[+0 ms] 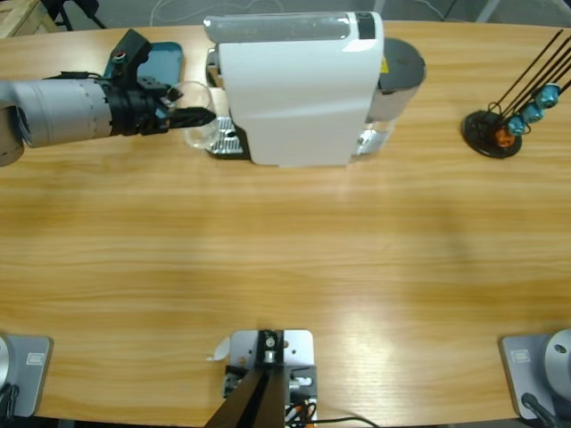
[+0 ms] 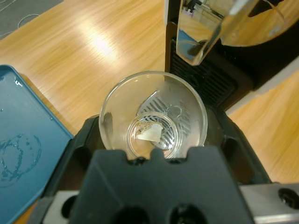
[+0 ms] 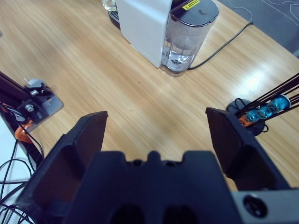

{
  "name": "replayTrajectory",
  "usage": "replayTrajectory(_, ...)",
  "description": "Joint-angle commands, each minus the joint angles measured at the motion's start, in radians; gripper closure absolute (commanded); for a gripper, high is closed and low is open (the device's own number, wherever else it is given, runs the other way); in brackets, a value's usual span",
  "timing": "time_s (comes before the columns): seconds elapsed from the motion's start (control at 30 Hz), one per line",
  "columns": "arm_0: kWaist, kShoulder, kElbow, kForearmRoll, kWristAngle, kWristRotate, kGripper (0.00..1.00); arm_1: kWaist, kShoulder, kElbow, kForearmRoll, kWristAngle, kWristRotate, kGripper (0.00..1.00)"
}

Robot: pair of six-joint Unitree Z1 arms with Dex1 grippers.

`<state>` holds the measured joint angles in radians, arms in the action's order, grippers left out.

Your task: Pour coffee

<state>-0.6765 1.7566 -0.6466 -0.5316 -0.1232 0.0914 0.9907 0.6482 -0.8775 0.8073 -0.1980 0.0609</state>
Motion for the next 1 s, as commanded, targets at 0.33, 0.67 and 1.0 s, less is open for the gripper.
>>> replayTrajectory(0.33, -0.018, 0.119, -0.058, 0.0, -0.044, 0.002, 0.754, -0.023, -0.023, 0.035, -0.002, 0.015, 0.013, 0.092)
replayTrajectory(0.67, -0.03, 0.111, -0.045, 0.001, -0.016, 0.004, 0.0, -0.024, -0.021, 0.036, -0.002, 0.015, 0.013, 0.092)
replayTrajectory(1.0, -0.031, 0.067, -0.017, 0.002, 0.008, 0.014, 0.0, -0.027, -0.02, 0.04, -0.008, 0.019, 0.013, 0.092)
